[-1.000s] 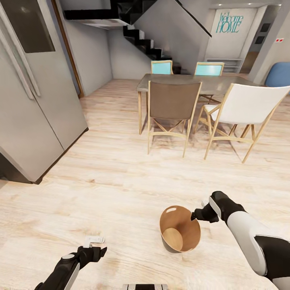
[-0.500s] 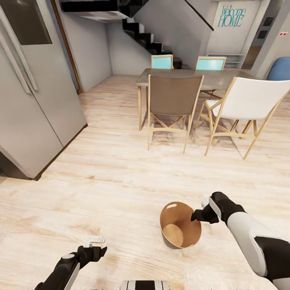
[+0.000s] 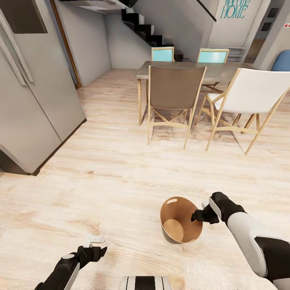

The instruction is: Put the three can of soda from the living room inside the tash can in the kitchen.

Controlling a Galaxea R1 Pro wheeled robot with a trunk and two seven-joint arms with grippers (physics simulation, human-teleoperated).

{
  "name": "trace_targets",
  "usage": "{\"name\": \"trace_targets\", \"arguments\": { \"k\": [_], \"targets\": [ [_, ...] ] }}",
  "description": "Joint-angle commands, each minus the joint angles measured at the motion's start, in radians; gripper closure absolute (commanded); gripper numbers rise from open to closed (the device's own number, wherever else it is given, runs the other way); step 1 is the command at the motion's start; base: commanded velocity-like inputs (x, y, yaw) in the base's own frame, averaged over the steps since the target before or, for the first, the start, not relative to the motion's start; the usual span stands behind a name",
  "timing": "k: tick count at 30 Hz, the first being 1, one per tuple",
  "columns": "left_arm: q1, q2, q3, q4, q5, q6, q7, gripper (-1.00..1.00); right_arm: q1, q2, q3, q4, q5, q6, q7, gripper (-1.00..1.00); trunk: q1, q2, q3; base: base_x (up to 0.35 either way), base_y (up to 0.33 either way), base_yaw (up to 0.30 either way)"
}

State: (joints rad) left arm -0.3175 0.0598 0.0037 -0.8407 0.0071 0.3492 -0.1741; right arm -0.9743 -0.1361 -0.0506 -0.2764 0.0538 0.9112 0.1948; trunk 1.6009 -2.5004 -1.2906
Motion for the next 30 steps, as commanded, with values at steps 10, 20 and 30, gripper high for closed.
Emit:
{"name": "trace_targets", "arguments": {
  "k": [10, 20, 30],
  "targets": [
    [0.000, 0.000, 0.001, -0.001, 0.001, -0.001, 0.001, -1.00, 0.001, 0.000, 0.017, -0.001, 0.000, -0.001, 0.000, -1.00, 0.000, 0.000, -0.008, 0.000, 0.000, 0.000],
    [0.000, 0.000, 0.001, -0.005, 0.001, -0.002, 0.002, -1.00, 0.010, 0.002, 0.029, 0.000, 0.000, -0.002, 0.002, 1.00, 0.000, 0.000, -0.009, 0.000, 0.000, 0.000],
    [0.000, 0.000, 0.001, -0.006, 0.001, -0.003, 0.002, -1.00, 0.016, 0.001, 0.035, -0.001, 0.000, -0.002, 0.003, 1.00, 0.000, 0.000, -0.009, 0.000, 0.000, 0.000]
  ]
}}
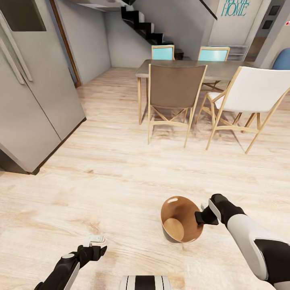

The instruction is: Put the three can of soda from the living room inside the tash can in the kitchen.

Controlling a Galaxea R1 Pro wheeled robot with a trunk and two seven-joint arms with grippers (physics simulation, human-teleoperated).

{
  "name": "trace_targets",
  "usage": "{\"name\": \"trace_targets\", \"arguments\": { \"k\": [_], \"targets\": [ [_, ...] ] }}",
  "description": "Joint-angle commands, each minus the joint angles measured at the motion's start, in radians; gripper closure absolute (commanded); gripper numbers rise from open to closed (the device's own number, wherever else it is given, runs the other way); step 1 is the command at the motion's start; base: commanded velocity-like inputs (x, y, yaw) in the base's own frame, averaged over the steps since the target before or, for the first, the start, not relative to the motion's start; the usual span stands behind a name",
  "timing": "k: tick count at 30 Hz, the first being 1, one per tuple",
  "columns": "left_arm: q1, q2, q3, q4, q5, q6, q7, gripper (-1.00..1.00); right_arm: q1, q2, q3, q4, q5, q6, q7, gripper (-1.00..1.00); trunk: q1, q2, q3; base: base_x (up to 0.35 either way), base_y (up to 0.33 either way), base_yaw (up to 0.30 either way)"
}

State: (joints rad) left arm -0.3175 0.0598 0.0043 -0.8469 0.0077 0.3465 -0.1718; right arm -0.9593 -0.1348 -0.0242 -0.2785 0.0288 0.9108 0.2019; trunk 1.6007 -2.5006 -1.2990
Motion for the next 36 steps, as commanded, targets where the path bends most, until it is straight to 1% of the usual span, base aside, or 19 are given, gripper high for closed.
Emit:
{"name": "trace_targets", "arguments": {
  "k": [1, 7, 16, 18, 36],
  "targets": [
    [0.000, 0.000, 0.000, 0.000, 0.000, 0.000, 0.000, -1.00, 0.001, 0.000, 0.008, 0.001, 0.025, -0.004, -0.004, 1.00, 0.000, 0.000, 0.000, 0.000, 0.000, 0.000],
    [0.000, 0.000, -0.001, 0.002, -0.001, 0.000, 0.000, -1.00, 0.002, -0.002, 0.007, 0.004, 0.023, -0.060, -0.003, 1.00, 0.000, 0.000, 0.000, 0.000, 0.000, 0.000],
    [0.000, -0.001, -0.001, -0.001, -0.001, -0.001, 0.001, -1.00, 0.003, -0.001, 0.007, 0.004, 0.023, -0.068, -0.001, 1.00, 0.000, 0.000, 0.000, 0.000, 0.000, 0.000],
    [0.000, 0.000, -0.001, 0.009, -0.004, 0.003, -0.003, -1.00, 0.004, 0.000, 0.006, 0.004, 0.020, -0.069, -0.001, 1.00, -0.001, 0.001, 0.007, 0.000, 0.000, 0.000],
    [0.000, 0.000, -0.003, 0.011, -0.008, 0.007, -0.003, -1.00, 0.004, 0.001, 0.007, 0.004, 0.019, -0.069, -0.001, 1.00, -0.070, 0.127, 0.064, 0.000, 0.000, 0.000]
  ]
}}
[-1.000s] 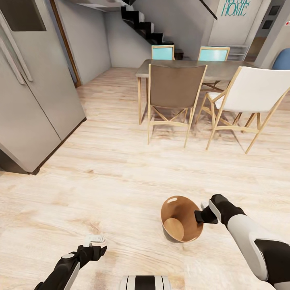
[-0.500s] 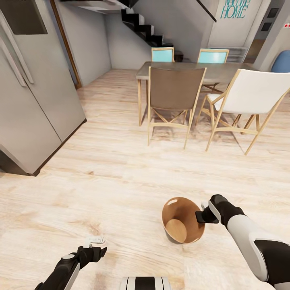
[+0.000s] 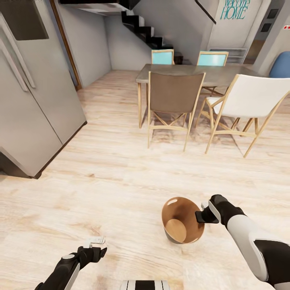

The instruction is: Put the three can of soda from the living room inside the tash can in the kitchen.

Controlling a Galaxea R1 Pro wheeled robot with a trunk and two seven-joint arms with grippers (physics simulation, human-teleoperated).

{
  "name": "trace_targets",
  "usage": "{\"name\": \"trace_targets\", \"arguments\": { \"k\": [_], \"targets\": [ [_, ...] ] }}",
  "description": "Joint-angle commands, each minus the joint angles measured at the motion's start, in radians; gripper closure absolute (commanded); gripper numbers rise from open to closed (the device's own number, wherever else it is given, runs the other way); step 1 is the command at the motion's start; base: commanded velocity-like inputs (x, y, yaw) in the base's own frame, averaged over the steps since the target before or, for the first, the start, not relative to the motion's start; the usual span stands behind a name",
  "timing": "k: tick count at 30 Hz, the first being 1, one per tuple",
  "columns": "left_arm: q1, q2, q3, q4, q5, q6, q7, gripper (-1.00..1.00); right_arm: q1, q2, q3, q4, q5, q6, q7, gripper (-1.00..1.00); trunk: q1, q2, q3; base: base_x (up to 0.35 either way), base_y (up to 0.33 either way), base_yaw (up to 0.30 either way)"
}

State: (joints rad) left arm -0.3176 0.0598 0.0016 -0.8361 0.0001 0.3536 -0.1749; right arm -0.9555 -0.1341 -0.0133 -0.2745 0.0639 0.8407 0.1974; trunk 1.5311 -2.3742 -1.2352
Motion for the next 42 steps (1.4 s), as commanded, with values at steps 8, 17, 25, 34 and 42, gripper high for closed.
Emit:
{"name": "trace_targets", "arguments": {
  "k": [8, 17, 25, 34, 42],
  "targets": [
    [-0.001, 0.000, 0.000, 0.001, -0.001, 0.006, 0.000, -1.00, 0.000, 0.001, -0.005, 0.000, -0.015, 0.000, 0.003, 1.00, -0.031, 0.056, 0.025, 0.000, 0.000, 0.000],
    [-0.001, 0.000, 0.001, 0.002, -0.002, 0.009, 0.000, -1.00, 0.001, 0.001, -0.004, 0.000, -0.015, -0.001, 0.003, 1.00, -0.065, 0.119, 0.053, 0.000, 0.000, 0.000],
    [-0.003, 0.000, 0.000, 0.024, -0.001, 0.009, -0.001, -1.00, 0.010, -0.005, -0.006, -0.001, -0.013, -0.002, 0.003, 1.00, -0.096, 0.175, 0.078, 0.000, 0.000, 0.000],
    [-0.004, 0.000, -0.002, 0.045, 0.000, 0.010, -0.001, -1.00, 0.036, -0.012, -0.007, -0.011, -0.012, -0.032, 0.005, 1.00, -0.130, 0.238, 0.107, 0.000, 0.000, 0.000],
    [-0.005, 0.000, -0.002, 0.047, 0.000, 0.011, -0.002, -1.00, 0.057, -0.007, -0.006, -0.004, -0.014, -0.107, 0.005, 1.00, -0.161, 0.294, 0.132, 0.000, 0.000, 0.000]
  ]
}}
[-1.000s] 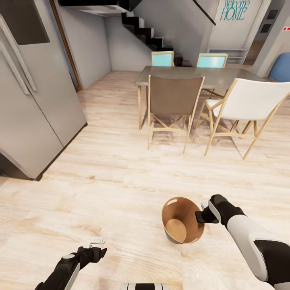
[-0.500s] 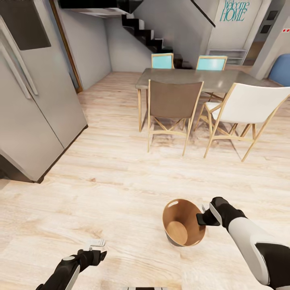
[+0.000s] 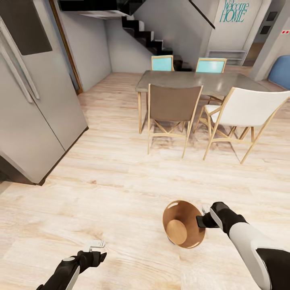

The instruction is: Put the three can of soda from the living room inside the tash can in the kitchen.

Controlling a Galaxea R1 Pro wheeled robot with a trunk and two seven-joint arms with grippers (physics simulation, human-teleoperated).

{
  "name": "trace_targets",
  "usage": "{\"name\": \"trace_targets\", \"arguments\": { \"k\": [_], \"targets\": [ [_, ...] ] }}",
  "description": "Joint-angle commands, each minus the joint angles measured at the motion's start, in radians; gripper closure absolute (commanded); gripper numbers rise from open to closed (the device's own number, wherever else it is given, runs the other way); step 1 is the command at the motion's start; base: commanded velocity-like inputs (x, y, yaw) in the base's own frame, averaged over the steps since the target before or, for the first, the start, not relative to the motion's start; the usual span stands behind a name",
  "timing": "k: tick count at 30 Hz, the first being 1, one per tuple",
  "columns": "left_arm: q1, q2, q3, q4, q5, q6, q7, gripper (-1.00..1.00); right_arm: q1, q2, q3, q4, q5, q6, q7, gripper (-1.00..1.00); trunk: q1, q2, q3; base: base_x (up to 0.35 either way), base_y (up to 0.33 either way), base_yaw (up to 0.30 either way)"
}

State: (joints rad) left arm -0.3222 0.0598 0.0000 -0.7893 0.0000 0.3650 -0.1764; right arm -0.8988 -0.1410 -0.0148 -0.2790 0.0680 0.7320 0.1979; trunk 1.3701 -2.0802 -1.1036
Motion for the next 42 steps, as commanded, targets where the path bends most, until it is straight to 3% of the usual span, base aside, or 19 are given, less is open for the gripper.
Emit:
{"name": "trace_targets", "arguments": {
  "k": [1, 13, 14, 18, 23, 29, 35, 39, 42],
  "targets": [
    [0.000, 0.000, 0.000, 0.000, 0.000, 0.000, 0.000, -1.00, 0.001, 0.001, -0.004, 0.000, -0.019, -0.004, 0.005, 1.00, -0.004, 0.007, 0.003, 0.000, 0.000, 0.000],
    [0.000, 0.000, 0.000, 0.000, 0.000, 0.001, 0.000, -1.00, 0.006, 0.000, 0.001, -0.008, -0.016, -0.023, 0.086, 1.00, -0.050, 0.091, 0.041, 0.000, 0.000, 0.000],
    [0.000, 0.000, 0.000, -0.001, 0.002, 0.002, 0.000, -1.00, 0.006, -0.007, 0.000, -0.011, -0.013, -0.022, 0.148, 1.00, -0.054, 0.098, 0.044, 0.000, 0.000, 0.000],
    [0.000, 0.001, 0.000, -0.001, 0.004, 0.001, 0.000, -1.00, 0.005, -0.027, 0.000, -0.016, -0.010, -0.018, 0.201, 1.00, -0.069, 0.126, 0.057, 0.000, 0.000, 0.000],
    [0.000, 0.001, 0.002, -0.005, 0.006, 0.001, -0.002, -1.00, 0.005, -0.046, 0.025, -0.019, -0.010, -0.015, 0.221, 1.00, -0.088, 0.161, 0.072, 0.000, 0.000, 0.000],
    [-0.001, 0.002, 0.002, -0.005, 0.006, -0.001, -0.017, -1.00, 0.006, -0.047, 0.047, -0.055, -0.010, -0.013, 0.232, 1.00, -0.111, 0.203, 0.091, 0.000, 0.000, 0.000],
    [-0.003, 0.010, 0.003, -0.006, 0.006, -0.003, -0.018, -1.00, 0.006, -0.054, 0.050, -0.062, -0.009, -0.018, 0.235, 1.00, -0.134, 0.245, 0.110, 0.000, 0.000, 0.000],
    [-0.003, 0.021, 0.003, -0.010, 0.007, -0.002, -0.022, -1.00, 0.015, -0.081, 0.051, -0.063, -0.008, -0.023, 0.237, 1.00, -0.150, 0.273, 0.122, 0.000, 0.000, 0.000],
    [-0.003, 0.021, 0.003, -0.006, 0.007, -0.003, -0.022, -1.00, 0.038, -0.086, 0.051, -0.063, -0.007, -0.042, 0.232, 1.00, -0.161, 0.294, 0.132, 0.000, 0.000, 0.000]
  ]
}}
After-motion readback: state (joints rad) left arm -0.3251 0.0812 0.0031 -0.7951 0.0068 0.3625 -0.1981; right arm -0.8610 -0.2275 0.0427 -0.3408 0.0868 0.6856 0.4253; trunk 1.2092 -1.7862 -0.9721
